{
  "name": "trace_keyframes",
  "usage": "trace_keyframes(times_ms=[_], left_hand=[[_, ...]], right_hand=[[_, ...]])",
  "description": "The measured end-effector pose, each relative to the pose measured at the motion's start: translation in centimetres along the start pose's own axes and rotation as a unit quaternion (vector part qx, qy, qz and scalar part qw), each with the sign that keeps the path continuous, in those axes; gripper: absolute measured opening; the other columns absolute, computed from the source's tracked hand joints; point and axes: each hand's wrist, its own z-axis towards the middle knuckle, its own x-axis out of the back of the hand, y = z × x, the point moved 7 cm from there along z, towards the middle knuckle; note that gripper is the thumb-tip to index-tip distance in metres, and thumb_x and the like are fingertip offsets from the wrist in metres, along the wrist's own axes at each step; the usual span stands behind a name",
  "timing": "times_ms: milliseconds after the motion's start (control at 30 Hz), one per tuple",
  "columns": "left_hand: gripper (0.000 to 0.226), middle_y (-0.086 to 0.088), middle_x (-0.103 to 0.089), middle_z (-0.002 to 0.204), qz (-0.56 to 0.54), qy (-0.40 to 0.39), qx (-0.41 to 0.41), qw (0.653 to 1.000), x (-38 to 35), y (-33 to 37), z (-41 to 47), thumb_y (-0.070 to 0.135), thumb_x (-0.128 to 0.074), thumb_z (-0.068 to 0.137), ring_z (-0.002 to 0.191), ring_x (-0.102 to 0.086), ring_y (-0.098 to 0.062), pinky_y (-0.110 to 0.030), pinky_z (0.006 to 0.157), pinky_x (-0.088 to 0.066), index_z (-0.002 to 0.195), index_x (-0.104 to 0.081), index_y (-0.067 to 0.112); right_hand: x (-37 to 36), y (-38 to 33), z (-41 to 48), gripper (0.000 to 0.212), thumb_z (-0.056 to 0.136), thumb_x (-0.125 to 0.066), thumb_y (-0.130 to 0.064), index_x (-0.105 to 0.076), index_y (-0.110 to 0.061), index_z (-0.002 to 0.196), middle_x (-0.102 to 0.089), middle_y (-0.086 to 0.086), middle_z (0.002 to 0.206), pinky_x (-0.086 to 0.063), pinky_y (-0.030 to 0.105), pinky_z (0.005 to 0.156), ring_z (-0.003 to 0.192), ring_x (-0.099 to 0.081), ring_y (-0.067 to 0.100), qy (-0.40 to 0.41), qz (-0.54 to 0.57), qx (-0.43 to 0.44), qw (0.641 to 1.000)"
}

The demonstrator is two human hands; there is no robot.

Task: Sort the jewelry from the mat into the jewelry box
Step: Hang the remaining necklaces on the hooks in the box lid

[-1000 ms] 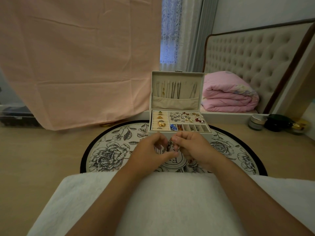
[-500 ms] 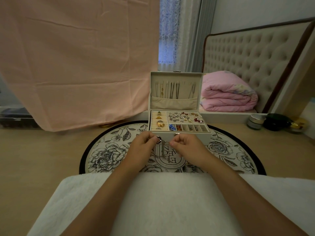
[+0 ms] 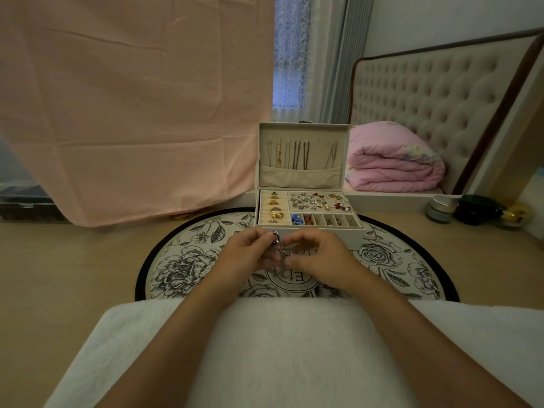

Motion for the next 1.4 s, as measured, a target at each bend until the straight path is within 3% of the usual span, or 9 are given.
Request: trace_keyframes(times_ms=[200,333,500,667,800,1000,1133,1300,1400], left_hand=[[0.014,-0.011,-0.073,0.079,-0.029,0.012,-0.003,0.999,-0.1,0.2,-0.4,0.012,-0.055,0.099,0.073,-0.072,-0.020,-0.029,0.068,-0.061,0.101,-0.066,0.003],[0.011,-0.006,-0.074,0.081,-0.020,0.014,-0.036,0.999,-0.2,0.7,-0.6,0.012,-0.060,0.096,0.072,-0.072,-0.017,-0.029,0.068,-0.061,0.099,-0.070,0.007],[0.011,-0.008,-0.070,0.081,0.032,0.032,-0.063,0.997,0.2,1.0,-0.4,0.013,-0.059,0.097,0.065,-0.068,-0.020,-0.035,0.065,-0.060,0.099,-0.068,0.007],[0.018,-0.003,-0.066,0.073,0.029,0.000,-0.033,0.999,-0.4,0.5,-0.2,0.016,-0.047,0.104,0.063,-0.062,-0.017,-0.036,0.066,-0.058,0.105,-0.060,0.004],[0.017,-0.008,-0.067,0.077,-0.039,-0.028,-0.005,0.999,-0.7,0.2,-0.3,0.017,-0.050,0.102,0.067,-0.065,-0.020,-0.035,0.067,-0.060,0.105,-0.060,0.003],[0.015,-0.012,-0.066,0.078,-0.006,-0.023,-0.023,0.999,-0.4,0.4,-0.5,0.009,-0.072,0.087,0.070,-0.067,-0.021,-0.037,0.069,-0.062,0.093,-0.060,0.004],[0.010,-0.009,-0.065,0.078,0.019,-0.014,-0.042,0.999,-0.1,0.4,-0.3,0.008,-0.068,0.091,0.071,-0.067,-0.021,-0.037,0.067,-0.062,0.092,-0.059,0.003],[0.007,-0.006,-0.071,0.084,-0.019,-0.018,-0.018,1.000,0.2,0.1,0.0,0.011,-0.061,0.096,0.071,-0.067,-0.016,-0.034,0.065,-0.062,0.096,-0.062,0.004],[0.007,-0.008,-0.068,0.077,-0.040,-0.021,0.000,0.999,0.2,0.0,0.0,0.010,-0.059,0.097,0.066,-0.066,-0.017,-0.031,0.061,-0.060,0.099,-0.059,0.004]], right_hand=[[0.1,-0.3,-0.1,0.019,0.077,-0.085,-0.015,-0.080,-0.022,0.093,-0.077,-0.007,0.089,-0.057,0.024,0.081,0.086,-0.071,0.004,0.050,0.028,0.026,0.998],[-0.6,0.0,-0.1,0.018,0.077,-0.086,-0.016,-0.079,-0.020,0.092,-0.078,-0.003,0.084,-0.060,0.027,0.078,0.083,-0.074,0.011,0.030,0.079,-0.027,0.996],[-0.7,0.2,-0.4,0.015,0.078,-0.084,-0.029,-0.077,-0.016,0.081,-0.070,-0.009,0.067,-0.048,0.016,0.062,0.060,-0.060,-0.001,0.016,0.082,-0.077,0.993],[-1.0,0.4,-0.5,0.012,0.091,-0.071,-0.025,-0.076,-0.014,0.089,-0.071,0.000,0.082,-0.056,0.026,0.074,0.075,-0.060,0.014,-0.033,0.220,-0.109,0.969],[-0.8,0.8,-0.3,0.016,0.093,-0.069,-0.023,-0.077,-0.010,0.099,-0.072,0.002,0.087,-0.056,0.031,0.078,0.079,-0.062,0.015,-0.019,0.199,-0.107,0.974],[-1.1,0.4,-0.3,0.017,0.099,-0.061,-0.021,-0.074,-0.010,0.101,-0.071,0.007,0.082,-0.055,0.026,0.060,0.068,-0.063,0.013,-0.022,0.157,-0.081,0.984],[-0.8,0.2,-0.3,0.016,0.100,-0.060,-0.027,-0.070,-0.015,0.098,-0.065,0.004,0.068,-0.042,0.022,0.047,0.052,-0.056,0.011,0.000,0.106,-0.067,0.992],[-0.4,-0.4,-0.2,0.017,0.102,-0.056,-0.022,-0.067,-0.011,0.099,-0.075,0.009,0.093,-0.041,0.022,0.043,0.041,-0.047,0.013,0.010,0.128,-0.042,0.991],[-0.8,-0.2,-0.2,0.010,0.099,-0.060,-0.017,-0.067,-0.011,0.096,-0.069,0.009,0.073,-0.036,0.020,0.041,0.041,-0.042,0.008,-0.005,0.151,-0.048,0.987]])
